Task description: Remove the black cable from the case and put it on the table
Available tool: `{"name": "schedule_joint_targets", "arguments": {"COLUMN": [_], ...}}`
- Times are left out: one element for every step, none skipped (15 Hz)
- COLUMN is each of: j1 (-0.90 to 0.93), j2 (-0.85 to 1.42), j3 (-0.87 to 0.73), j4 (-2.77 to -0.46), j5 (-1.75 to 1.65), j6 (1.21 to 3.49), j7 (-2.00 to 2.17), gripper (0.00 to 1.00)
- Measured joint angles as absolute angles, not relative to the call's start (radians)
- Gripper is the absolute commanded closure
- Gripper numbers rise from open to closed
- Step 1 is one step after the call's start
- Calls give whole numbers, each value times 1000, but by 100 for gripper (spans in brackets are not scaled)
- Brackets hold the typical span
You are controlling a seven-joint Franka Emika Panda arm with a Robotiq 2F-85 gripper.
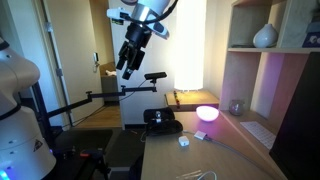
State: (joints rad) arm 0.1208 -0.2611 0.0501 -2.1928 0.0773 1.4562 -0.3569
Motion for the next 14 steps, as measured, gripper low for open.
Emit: {"name": "schedule_joint_targets", "arguments": {"j1": [129,136,143,151,157,163,169,175,180,184,187,192,196,198], "j2": [-252,-244,-236,-230,-225,-221,-217,-214,-210,-205,-199,-191,-182,-170], "j3": [58,66,73,79,86,92,97,101,105,111,117,122,126,130], "j4": [-2182,-2172,-2162,-2152,-2140,-2128,-2113,-2097,-2078,-2060,-2042,-2026,-2010,-1997], "j5": [73,68,64,63,63,63,63,63,63,62,62,62,61,63], "j6": [1459,1463,1468,1475,1481,1487,1490,1491,1491,1491,1491,1491,1491,1491], "j7": [-370,-381,-394,-410,-423,-435,-447,-454,-461,-466,-469,-470,-471,-472], "gripper": [0,0,0,0,0,0,0,0,0,0,0,0,0,0]}}
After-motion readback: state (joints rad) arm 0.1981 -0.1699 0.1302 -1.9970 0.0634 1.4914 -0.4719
